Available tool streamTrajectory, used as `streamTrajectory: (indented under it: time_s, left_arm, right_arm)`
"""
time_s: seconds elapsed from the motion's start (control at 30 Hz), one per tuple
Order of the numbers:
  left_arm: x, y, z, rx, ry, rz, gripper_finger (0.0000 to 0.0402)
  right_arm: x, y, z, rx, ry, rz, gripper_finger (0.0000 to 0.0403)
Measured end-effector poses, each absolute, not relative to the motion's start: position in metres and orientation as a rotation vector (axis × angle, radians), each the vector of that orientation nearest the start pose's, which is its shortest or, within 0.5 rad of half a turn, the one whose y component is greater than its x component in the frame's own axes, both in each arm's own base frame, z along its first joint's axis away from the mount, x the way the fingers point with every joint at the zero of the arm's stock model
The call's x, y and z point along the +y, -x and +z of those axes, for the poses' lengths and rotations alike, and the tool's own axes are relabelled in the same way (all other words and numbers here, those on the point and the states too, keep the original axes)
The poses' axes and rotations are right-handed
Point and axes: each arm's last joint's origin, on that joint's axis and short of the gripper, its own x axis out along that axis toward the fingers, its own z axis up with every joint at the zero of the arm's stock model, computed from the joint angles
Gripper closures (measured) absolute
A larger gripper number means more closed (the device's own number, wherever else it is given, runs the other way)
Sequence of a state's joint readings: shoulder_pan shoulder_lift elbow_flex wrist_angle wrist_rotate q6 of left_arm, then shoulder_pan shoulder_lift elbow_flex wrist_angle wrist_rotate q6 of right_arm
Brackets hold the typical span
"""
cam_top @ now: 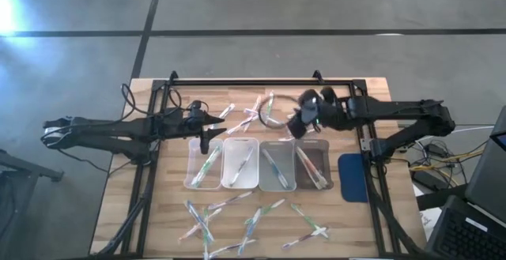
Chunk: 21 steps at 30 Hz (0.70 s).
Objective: Pick & Place Toothbrushes
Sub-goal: Put the blue toothbrush into the gray bin
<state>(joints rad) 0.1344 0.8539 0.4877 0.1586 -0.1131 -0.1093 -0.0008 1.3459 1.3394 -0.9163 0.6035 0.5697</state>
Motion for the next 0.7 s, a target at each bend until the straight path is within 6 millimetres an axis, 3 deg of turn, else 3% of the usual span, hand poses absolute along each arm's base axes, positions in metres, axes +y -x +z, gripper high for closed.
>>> streamTrajectory:
  time_s: [0.13,0.3,0.5,0.7]
  left_arm:
    - [0.029,-0.189,0.25,0.198,0.111,0.258,0.0232]
    - [0.029,-0.189,0.25,0.202,0.097,0.257,0.0232]
    - [0.03,-0.189,0.251,0.191,0.037,0.274,0.0232]
    - [0.031,-0.19,0.26,0.105,-0.019,0.324,0.0232]
  right_arm:
    - [-0.042,-0.271,0.353,0.659,-0.178,-0.789,0.0302]
    - [-0.073,-0.278,0.352,0.661,-0.175,-0.652,0.0321]
    - [-0.105,-0.287,0.33,0.771,-0.169,-0.581,0.033]
    - [-0.13,-0.307,0.297,0.867,-0.149,-0.528,0.031]
